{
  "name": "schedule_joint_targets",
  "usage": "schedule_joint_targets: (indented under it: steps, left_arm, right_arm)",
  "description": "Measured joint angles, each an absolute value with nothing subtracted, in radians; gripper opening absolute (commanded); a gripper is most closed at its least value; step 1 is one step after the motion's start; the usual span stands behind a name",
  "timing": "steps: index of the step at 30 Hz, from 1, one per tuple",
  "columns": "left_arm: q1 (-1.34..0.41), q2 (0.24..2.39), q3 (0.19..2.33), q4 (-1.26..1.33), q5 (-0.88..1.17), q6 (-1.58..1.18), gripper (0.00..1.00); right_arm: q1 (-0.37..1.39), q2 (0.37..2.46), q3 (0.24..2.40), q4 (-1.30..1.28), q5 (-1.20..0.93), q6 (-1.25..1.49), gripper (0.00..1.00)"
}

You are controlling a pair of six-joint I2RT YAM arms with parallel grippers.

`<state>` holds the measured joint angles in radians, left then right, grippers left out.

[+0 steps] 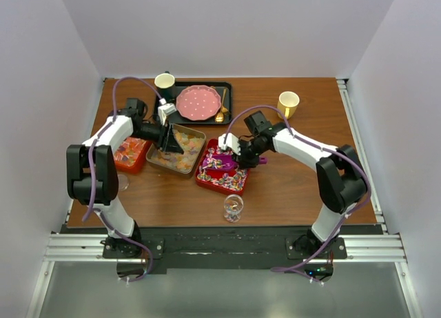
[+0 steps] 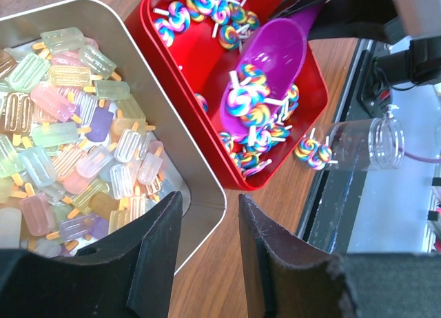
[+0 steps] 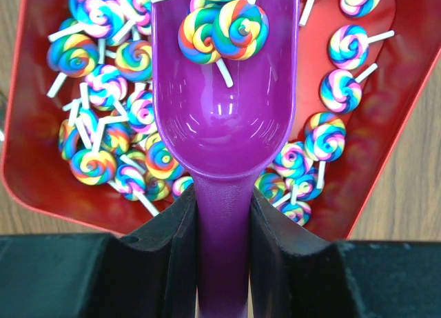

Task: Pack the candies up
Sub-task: Scoop the fake candies from the storage box, then place the fake candies in the packing bottle.

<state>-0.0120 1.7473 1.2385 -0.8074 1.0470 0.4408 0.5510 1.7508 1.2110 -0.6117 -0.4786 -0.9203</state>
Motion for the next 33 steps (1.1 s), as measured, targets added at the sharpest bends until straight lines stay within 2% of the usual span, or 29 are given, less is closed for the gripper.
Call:
schedule_joint_targets:
  steps: [7, 12, 15, 19, 33]
  left_arm:
    - [-0.010, 1.759, 1.247, -0.841, 1.024, 0.480, 0.44]
    - [-0.008, 1.760, 1.253, -0.849, 1.013, 0.493, 0.45]
    - [-0.008, 1.760, 1.253, -0.838, 1.012, 0.470, 0.49]
    - [-0.009, 1.744, 1.253, -0.814, 0.997, 0.434, 0.48]
    - [-0.010, 1.724, 1.261, -0.715, 0.972, 0.376, 0.44]
  right_arm:
    - [0.510, 1.651, 1.107, -0.583, -0.527, -0.924, 0.00]
    - [0.474, 1.486, 1.029, -0.513, -0.569, -0.867, 0.00]
    - [0.463, 1.382, 1.016, -0.479, -0.595, -0.815, 0.00]
    - [0.463, 1.302, 1.016, -0.484, -0.618, -0.777, 0.00]
    - [0.465, 1.203, 1.202, -1.018, -0.513, -1.000, 0.00]
